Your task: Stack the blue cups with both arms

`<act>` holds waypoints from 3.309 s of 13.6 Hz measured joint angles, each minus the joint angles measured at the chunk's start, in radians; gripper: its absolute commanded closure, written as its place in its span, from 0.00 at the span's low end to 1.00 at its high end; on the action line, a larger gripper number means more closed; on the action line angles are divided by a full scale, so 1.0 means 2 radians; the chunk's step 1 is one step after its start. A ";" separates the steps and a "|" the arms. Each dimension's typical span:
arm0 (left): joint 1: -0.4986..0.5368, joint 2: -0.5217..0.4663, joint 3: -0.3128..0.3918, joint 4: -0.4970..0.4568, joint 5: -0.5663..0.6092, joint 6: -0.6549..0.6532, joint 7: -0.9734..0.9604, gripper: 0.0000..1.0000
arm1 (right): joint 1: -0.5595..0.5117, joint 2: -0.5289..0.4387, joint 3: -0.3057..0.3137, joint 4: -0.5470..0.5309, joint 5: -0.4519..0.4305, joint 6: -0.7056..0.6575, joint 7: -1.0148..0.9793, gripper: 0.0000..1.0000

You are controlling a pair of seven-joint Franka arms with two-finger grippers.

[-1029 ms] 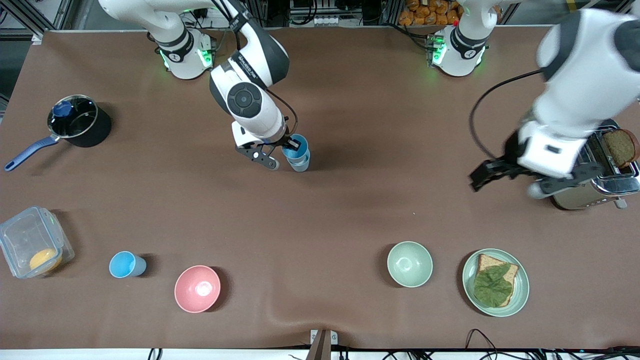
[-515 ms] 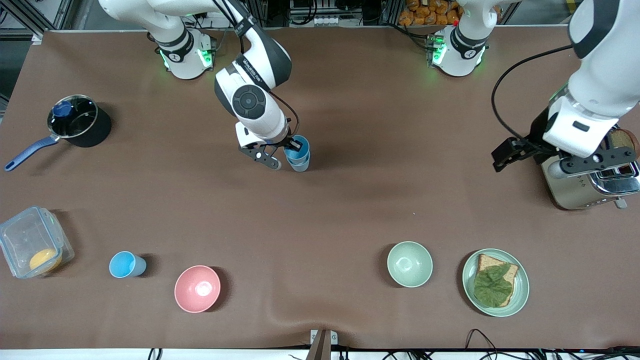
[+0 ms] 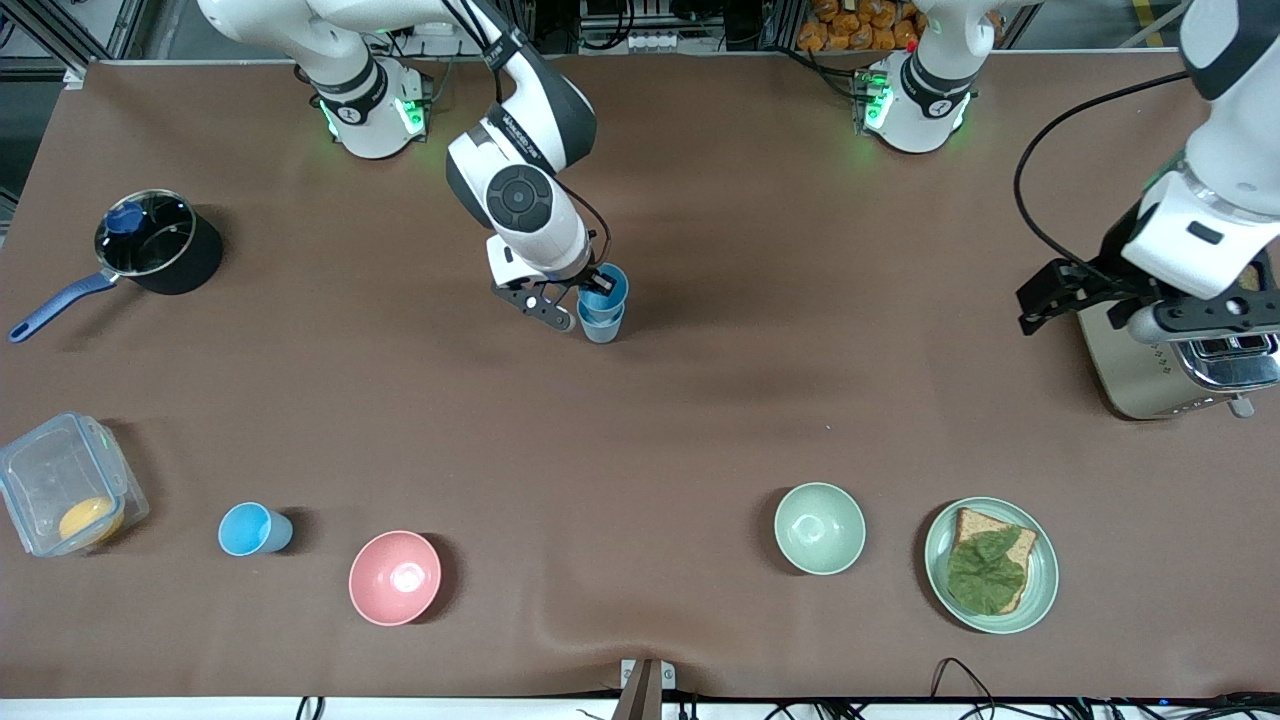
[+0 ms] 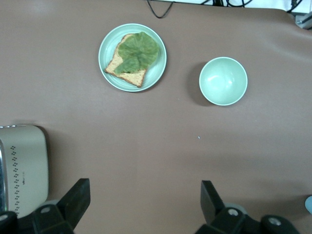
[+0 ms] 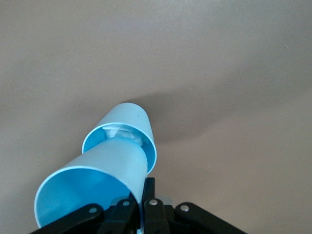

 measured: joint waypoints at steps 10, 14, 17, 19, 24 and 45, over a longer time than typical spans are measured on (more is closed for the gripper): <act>-0.003 -0.001 0.005 0.001 0.000 -0.013 0.000 0.00 | -0.153 -0.011 -0.018 0.067 -0.004 -0.150 -0.198 0.00; -0.003 -0.001 0.006 0.001 0.000 -0.014 0.000 0.00 | -0.261 -0.017 -0.021 0.069 -0.037 -0.205 -0.379 0.00; -0.003 -0.001 0.006 0.001 0.000 -0.014 0.000 0.00 | -0.303 -0.065 -0.021 0.077 -0.043 -0.236 -0.443 0.00; -0.003 -0.001 0.006 0.002 0.000 -0.014 0.000 0.00 | -0.308 -0.114 -0.020 0.080 -0.056 -0.251 -0.454 0.00; -0.003 -0.005 0.006 0.002 0.000 -0.014 0.000 0.00 | -0.335 -0.211 0.010 0.079 -0.088 -0.284 -0.530 0.00; -0.003 -0.022 0.009 0.017 0.000 -0.073 0.000 0.00 | -0.400 -0.207 0.014 0.159 -0.090 -0.338 -0.594 0.00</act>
